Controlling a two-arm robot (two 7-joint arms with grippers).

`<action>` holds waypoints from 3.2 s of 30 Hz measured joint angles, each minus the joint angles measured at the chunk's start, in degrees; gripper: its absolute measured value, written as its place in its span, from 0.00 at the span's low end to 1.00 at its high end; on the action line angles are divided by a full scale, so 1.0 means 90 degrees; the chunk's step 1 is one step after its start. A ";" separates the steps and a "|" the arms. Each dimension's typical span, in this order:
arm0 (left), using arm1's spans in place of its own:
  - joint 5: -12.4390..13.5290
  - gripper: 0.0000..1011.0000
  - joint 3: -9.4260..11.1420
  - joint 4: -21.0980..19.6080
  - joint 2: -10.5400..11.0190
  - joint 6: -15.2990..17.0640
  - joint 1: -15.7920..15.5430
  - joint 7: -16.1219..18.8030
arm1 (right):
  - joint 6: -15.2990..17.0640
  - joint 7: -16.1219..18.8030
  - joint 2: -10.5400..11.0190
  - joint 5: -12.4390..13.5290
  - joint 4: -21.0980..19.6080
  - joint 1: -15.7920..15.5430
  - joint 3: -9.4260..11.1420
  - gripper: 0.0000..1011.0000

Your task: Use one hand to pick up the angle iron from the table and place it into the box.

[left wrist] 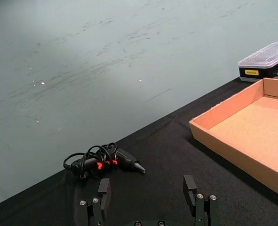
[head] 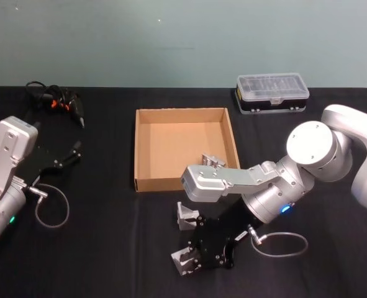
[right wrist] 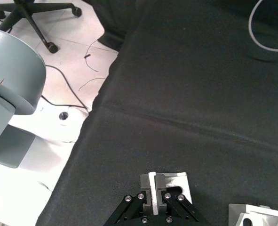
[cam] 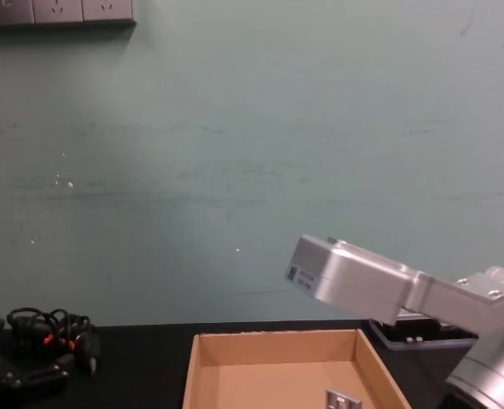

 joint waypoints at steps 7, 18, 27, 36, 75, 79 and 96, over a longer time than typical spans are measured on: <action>0.0000 1.00 0.0000 0.0000 0.0000 0.0000 0.0000 0.0000 | 0.0030 -0.0236 0.0191 0.0054 -0.0416 -0.0022 0.0202 0.07; 0.0000 1.00 0.0000 0.0000 0.0000 0.0000 0.0000 0.0000 | 0.0325 -0.1210 0.0608 0.0190 -0.1201 -0.0144 0.0914 0.07; 0.0000 1.00 0.0000 0.0000 0.0000 0.0000 0.0000 0.0000 | 0.0458 -0.2183 0.0300 0.0222 -0.0514 -0.0334 0.1517 0.07; 0.0000 1.00 0.0000 0.0000 0.0000 0.0000 0.0000 0.0000 | 0.0094 -0.2378 -0.0463 0.0192 0.0967 -0.0179 0.1719 0.07; 0.0000 1.00 0.0000 0.0000 0.0000 0.0000 0.0000 0.0000 | -0.0152 -0.2240 -0.1331 -0.0329 0.2069 -0.0160 0.2022 0.50; 0.0000 1.00 0.0000 0.0000 0.0000 0.0000 0.0000 0.0000 | -0.0034 -0.2542 -0.1113 -0.0333 0.1481 -0.0378 0.2204 0.62; 0.0000 1.00 0.0000 0.0000 0.0000 0.0000 0.0000 0.0000 | 0.1070 -0.3999 0.0022 0.0158 -0.1582 -0.2261 0.3382 0.99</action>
